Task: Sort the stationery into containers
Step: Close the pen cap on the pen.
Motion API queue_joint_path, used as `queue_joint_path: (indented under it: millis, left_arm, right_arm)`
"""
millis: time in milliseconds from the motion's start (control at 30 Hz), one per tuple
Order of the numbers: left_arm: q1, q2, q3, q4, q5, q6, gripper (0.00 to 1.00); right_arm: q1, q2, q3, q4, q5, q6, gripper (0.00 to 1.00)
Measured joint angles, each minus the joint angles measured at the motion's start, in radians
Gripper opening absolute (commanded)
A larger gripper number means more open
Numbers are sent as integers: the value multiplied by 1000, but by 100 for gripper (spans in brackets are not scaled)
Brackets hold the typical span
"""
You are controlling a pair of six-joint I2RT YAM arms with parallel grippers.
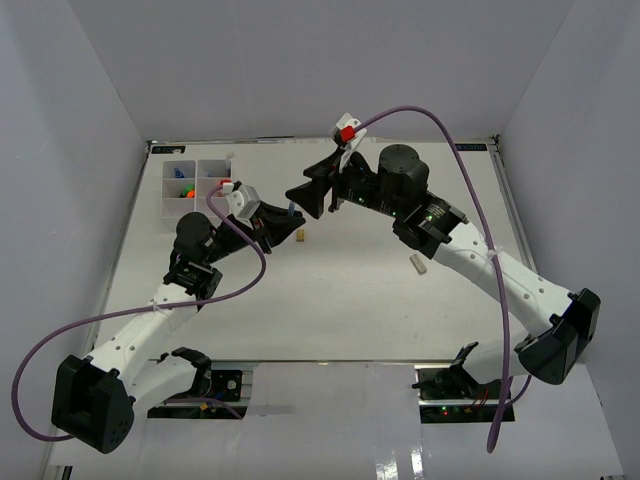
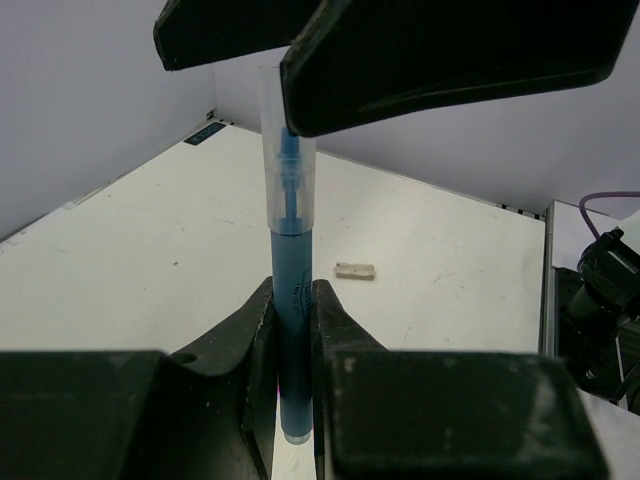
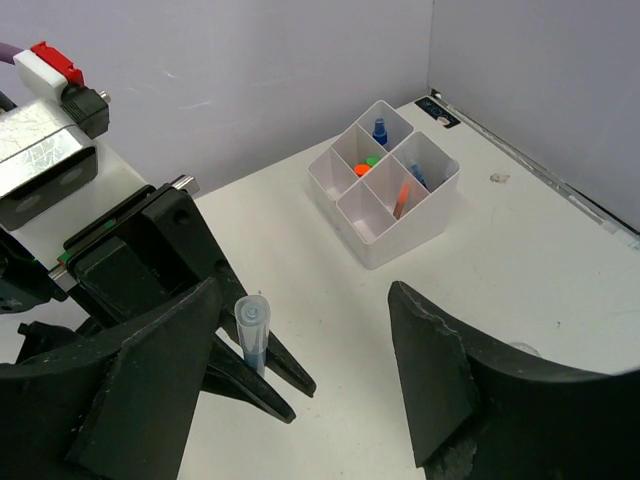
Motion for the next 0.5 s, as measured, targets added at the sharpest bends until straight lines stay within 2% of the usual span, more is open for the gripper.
queue_joint_path:
  millis: [500]
  left_arm:
    - [0, -3, 0, -15, -4, 0, 0]
  right_arm:
    - [2, 26, 0, 7, -50, 24, 54]
